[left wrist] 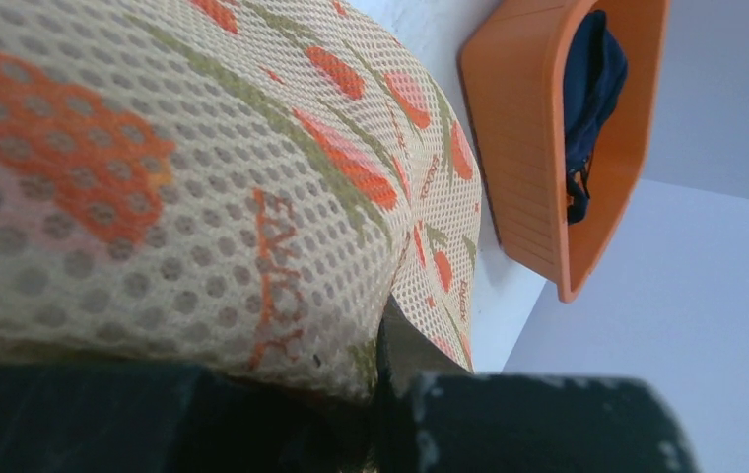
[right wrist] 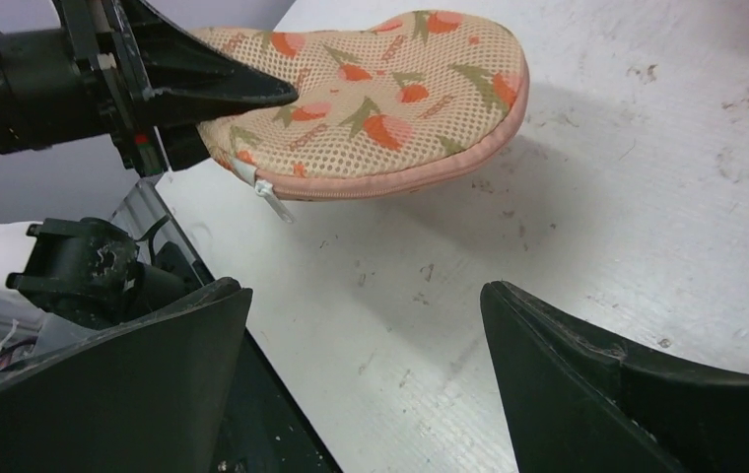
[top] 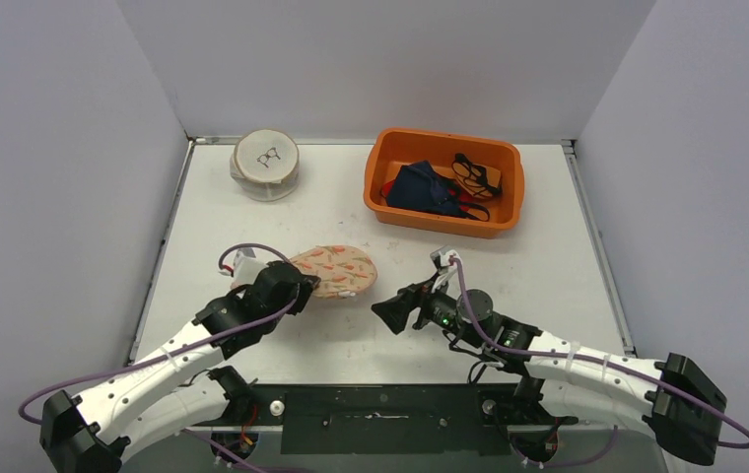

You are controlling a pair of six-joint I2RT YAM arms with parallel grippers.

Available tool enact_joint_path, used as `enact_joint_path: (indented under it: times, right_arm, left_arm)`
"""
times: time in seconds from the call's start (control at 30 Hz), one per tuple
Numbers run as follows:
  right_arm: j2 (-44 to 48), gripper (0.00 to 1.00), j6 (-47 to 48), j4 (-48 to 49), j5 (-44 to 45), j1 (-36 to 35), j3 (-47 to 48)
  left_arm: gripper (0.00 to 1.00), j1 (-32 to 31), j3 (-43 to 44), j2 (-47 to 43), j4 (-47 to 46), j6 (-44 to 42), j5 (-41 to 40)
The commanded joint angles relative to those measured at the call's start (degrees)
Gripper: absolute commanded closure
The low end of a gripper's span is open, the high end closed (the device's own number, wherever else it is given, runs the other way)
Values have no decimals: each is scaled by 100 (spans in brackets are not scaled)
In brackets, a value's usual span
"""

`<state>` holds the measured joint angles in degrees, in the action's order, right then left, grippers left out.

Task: Unzip the laundry bag and remove the bra
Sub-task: Unzip the laundry bag at the center of the board.

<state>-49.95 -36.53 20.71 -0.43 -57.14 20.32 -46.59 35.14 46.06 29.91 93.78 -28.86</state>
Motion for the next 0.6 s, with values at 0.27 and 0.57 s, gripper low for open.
enact_joint_path:
  times: [0.27, 0.57]
  right_arm:
    - [-717, 6, -496, 1671, -720, -86, 118]
    - [-1425, 37, -788, 1878, -1281, -147, 480]
  left_arm:
    - [100, 396, 605, 527, 401, -231, 819]
    - [100, 396, 684, 588, 319, -210, 838]
